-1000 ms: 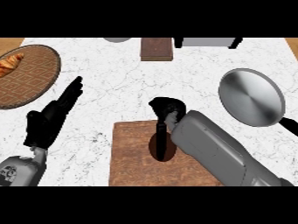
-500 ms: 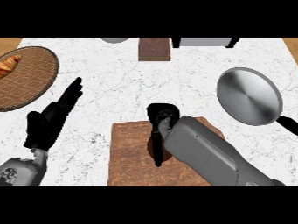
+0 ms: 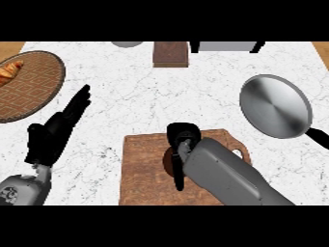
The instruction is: Pick the cupcake from the cutting board and place it in the pan
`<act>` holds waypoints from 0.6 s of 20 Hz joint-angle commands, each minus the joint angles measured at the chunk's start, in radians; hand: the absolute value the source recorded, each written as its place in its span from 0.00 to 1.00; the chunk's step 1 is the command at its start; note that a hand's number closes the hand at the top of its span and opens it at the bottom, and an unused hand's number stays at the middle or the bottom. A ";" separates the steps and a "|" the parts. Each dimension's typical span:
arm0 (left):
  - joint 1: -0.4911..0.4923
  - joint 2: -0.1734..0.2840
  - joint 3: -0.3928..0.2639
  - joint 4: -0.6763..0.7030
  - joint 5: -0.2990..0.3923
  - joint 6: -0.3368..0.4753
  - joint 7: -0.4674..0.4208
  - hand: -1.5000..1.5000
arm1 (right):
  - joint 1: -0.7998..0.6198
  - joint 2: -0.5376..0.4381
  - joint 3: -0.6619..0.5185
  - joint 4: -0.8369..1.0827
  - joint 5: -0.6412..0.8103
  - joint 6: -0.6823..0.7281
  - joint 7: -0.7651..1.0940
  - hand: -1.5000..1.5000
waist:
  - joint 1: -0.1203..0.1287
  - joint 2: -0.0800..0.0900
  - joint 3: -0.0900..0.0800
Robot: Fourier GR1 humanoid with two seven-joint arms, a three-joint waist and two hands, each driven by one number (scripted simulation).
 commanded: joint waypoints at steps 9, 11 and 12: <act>-0.032 -0.036 0.042 -0.004 -0.033 -0.036 0.042 0.50 | 0.063 0.064 -0.027 0.070 0.116 0.101 -0.064 1.00 | 0.003 0.002 0.000; 0.011 -0.041 0.026 -0.066 -0.037 -0.029 0.060 0.50 | 0.037 0.065 -0.011 0.079 0.065 0.117 -0.043 1.00 | 0.011 0.002 0.000; -0.032 -0.014 0.074 -0.001 0.002 -0.068 0.062 0.50 | 0.076 0.011 -0.016 0.027 0.083 0.181 -0.066 1.00 | -0.002 0.001 0.000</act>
